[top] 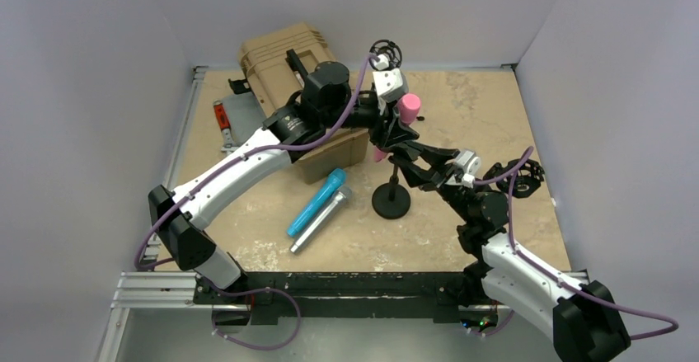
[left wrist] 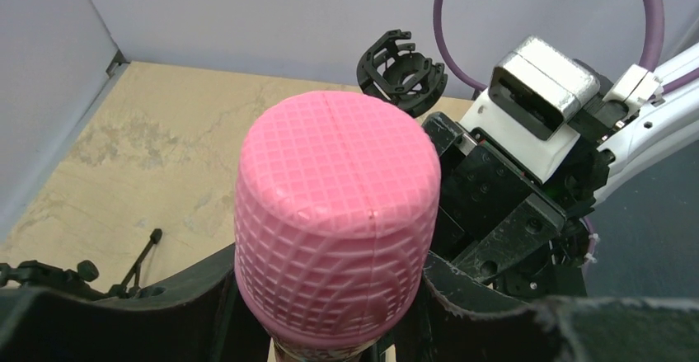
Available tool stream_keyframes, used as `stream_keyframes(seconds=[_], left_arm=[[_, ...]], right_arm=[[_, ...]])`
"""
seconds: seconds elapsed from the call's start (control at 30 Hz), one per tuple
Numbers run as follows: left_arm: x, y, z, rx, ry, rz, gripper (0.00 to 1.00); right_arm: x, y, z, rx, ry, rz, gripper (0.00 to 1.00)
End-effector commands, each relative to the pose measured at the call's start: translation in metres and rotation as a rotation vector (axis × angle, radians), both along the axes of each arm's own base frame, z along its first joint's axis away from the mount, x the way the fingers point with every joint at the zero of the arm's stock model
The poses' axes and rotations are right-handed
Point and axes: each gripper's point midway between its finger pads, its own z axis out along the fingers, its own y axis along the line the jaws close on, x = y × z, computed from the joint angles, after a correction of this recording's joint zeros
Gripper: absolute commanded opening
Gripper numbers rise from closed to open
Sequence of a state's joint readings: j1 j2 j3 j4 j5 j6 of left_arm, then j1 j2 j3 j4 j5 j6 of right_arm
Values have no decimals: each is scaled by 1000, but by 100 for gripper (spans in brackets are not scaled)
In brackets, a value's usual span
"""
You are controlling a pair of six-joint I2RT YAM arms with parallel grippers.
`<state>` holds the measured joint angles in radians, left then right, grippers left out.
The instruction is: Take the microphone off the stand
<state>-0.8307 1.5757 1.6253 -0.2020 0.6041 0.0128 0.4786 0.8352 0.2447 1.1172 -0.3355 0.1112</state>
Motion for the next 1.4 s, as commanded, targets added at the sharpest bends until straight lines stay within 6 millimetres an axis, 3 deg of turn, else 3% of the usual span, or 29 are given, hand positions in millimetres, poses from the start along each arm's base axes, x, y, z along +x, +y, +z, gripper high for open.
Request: stream_keyframes(seconds=[0.0,0.3,0.57,0.7,0.87,0.9,1.0,1.1,1.2,1.37], left_arm=[[-12,3,60,-92,-106,-28,0],[19,20,82,-47,-221,163,0],[-31,14,140,-182,-200,-17,0],[-54,2,139,-142,-240,-66,0],[-61,-6,130,-114,-265,-73,0],[-58,-7,125,-106,-261,-64,0],[-50,-14,103,-73,-252,-49,0],[-43,-21,77,-29,-221,-42,0],[-41,-25,63,-6,-192,-42,0],[-40,-22,66,-18,-196,-26,0]], right_arm=[[8,-9,14,2,-54,-73,0],[14,-4,8,-31,-33,-68,0],[20,-6,5,-27,-8,-88,0],[19,-6,5,-20,-7,-88,0],[17,-10,8,-8,-19,-101,0],[16,-12,9,-5,-23,-110,7],[16,-20,11,13,-25,-145,40],[17,-24,11,26,-20,-165,56],[18,-22,11,27,-17,-157,65],[17,-19,11,21,-24,-143,66]])
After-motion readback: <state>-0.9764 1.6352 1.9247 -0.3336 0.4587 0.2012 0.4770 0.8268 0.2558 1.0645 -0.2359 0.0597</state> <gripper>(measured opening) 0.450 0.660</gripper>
